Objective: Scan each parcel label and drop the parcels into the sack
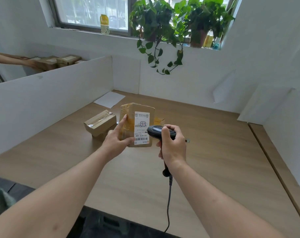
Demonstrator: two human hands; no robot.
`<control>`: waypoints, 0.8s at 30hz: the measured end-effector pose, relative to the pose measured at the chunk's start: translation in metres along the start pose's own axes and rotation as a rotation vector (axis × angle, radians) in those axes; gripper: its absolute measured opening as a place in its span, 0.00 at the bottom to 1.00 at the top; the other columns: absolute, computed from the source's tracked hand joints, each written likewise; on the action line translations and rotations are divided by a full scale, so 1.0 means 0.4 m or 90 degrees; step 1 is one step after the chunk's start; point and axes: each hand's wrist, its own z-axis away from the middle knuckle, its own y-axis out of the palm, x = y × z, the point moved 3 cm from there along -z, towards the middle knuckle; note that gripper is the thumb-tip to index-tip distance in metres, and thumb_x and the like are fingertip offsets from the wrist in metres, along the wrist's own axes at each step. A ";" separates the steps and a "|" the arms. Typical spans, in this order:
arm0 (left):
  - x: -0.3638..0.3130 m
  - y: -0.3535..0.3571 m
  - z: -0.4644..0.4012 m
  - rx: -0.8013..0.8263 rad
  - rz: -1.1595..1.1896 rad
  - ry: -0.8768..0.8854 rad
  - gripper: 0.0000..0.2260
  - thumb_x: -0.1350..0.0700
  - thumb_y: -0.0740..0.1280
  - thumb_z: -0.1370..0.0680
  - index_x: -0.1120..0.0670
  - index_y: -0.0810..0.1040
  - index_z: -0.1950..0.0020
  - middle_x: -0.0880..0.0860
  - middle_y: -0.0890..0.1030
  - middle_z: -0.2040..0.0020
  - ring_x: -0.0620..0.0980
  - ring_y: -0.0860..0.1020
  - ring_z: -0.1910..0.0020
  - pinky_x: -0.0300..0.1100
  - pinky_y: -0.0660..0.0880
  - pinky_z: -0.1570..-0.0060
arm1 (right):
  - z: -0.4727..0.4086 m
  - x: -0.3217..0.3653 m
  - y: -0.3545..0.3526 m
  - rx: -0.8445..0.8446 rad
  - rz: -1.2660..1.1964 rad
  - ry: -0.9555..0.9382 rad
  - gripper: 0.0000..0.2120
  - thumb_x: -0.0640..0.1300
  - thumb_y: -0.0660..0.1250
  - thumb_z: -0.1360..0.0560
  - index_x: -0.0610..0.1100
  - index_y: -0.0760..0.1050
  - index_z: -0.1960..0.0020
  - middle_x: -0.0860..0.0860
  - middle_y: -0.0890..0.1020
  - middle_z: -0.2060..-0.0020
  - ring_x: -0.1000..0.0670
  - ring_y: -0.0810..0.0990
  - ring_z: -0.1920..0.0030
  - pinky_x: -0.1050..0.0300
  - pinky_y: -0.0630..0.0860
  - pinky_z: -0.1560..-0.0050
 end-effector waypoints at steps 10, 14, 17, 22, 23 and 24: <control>0.092 -0.140 0.181 0.041 0.087 -0.015 0.36 0.53 0.74 0.20 0.23 0.61 0.24 0.50 0.79 0.32 0.50 0.81 0.36 0.53 0.78 0.32 | 0.186 -0.065 0.163 0.063 0.038 0.005 0.11 0.58 0.66 0.19 0.57 0.77 0.39 0.51 0.85 0.48 0.46 0.87 0.50 0.49 0.85 0.60; 0.132 -0.200 0.290 -0.009 0.053 -0.039 0.35 0.53 0.72 0.18 0.29 0.58 0.19 0.48 0.77 0.33 0.47 0.80 0.38 0.49 0.77 0.32 | 0.251 -0.086 0.218 0.127 0.041 0.008 0.08 0.53 0.67 0.16 0.54 0.77 0.37 0.51 0.85 0.48 0.47 0.87 0.53 0.53 0.82 0.63; 0.172 -0.241 0.385 -0.049 0.015 -0.072 0.35 0.50 0.71 0.18 0.27 0.56 0.20 0.47 0.75 0.31 0.49 0.76 0.34 0.54 0.73 0.28 | 0.308 -0.095 0.252 0.192 0.029 0.010 0.07 0.52 0.67 0.15 0.55 0.76 0.38 0.51 0.84 0.48 0.49 0.86 0.54 0.57 0.81 0.65; 0.226 -0.292 0.575 -0.162 -0.010 -0.134 0.35 0.46 0.72 0.19 0.25 0.56 0.21 0.46 0.76 0.30 0.50 0.76 0.32 0.53 0.70 0.26 | 0.424 -0.113 0.300 0.319 0.013 0.027 0.08 0.50 0.67 0.14 0.52 0.76 0.36 0.53 0.83 0.47 0.50 0.86 0.55 0.62 0.79 0.67; 0.243 -0.303 0.613 -0.185 -0.010 -0.148 0.35 0.44 0.72 0.21 0.23 0.57 0.22 0.47 0.76 0.30 0.51 0.76 0.32 0.55 0.70 0.25 | 0.449 -0.121 0.311 0.342 0.012 0.029 0.08 0.50 0.67 0.15 0.52 0.76 0.36 0.54 0.83 0.47 0.50 0.86 0.54 0.61 0.80 0.66; 0.257 -0.312 0.654 -0.206 -0.011 -0.170 0.34 0.44 0.73 0.21 0.22 0.58 0.23 0.47 0.76 0.29 0.51 0.76 0.31 0.55 0.70 0.25 | 0.475 -0.132 0.324 0.364 0.014 0.031 0.07 0.51 0.67 0.15 0.54 0.77 0.38 0.54 0.83 0.47 0.49 0.87 0.52 0.58 0.82 0.65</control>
